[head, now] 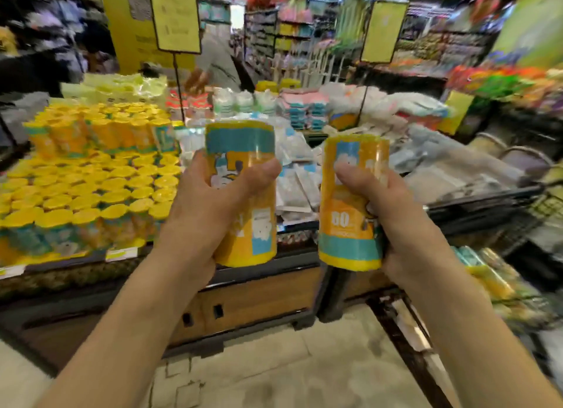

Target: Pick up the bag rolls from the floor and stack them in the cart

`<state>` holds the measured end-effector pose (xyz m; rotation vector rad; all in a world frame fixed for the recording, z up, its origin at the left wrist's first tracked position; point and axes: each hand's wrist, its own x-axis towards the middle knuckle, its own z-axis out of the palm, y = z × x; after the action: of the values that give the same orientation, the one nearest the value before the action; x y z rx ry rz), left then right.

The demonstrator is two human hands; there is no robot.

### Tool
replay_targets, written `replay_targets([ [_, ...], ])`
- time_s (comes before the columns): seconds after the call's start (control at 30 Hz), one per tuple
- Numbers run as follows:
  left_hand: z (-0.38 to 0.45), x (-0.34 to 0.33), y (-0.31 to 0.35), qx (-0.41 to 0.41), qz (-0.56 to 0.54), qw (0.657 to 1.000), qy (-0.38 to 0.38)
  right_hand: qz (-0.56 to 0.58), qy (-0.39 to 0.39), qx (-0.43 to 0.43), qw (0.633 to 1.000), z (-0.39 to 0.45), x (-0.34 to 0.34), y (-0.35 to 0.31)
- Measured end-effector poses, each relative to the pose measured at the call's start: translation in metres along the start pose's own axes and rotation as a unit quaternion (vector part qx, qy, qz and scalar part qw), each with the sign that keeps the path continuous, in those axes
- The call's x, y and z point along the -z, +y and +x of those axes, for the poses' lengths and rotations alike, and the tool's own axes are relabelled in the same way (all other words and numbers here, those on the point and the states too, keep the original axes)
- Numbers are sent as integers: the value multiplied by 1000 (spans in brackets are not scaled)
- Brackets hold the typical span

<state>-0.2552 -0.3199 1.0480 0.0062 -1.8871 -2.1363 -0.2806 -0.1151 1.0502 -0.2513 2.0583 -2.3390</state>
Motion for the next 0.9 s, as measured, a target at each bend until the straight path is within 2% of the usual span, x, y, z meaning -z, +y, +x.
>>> replay_targets([
  [0.23,7,-160,-21,7,-37,990,-137,-17,139,37,989,-38,158,-27],
  [0.47,-6,-332,-43,5,-76,962,-264,-27,264,65,962,-89,300,-50],
  [0.63,-12,-431,-59,10,-98,932,-349,-71,353,66,931,-114,378,-59],
  [0.9,13,-567,-94,43,-107,895,-431,-67,464,53,882,-101,478,-53],
])
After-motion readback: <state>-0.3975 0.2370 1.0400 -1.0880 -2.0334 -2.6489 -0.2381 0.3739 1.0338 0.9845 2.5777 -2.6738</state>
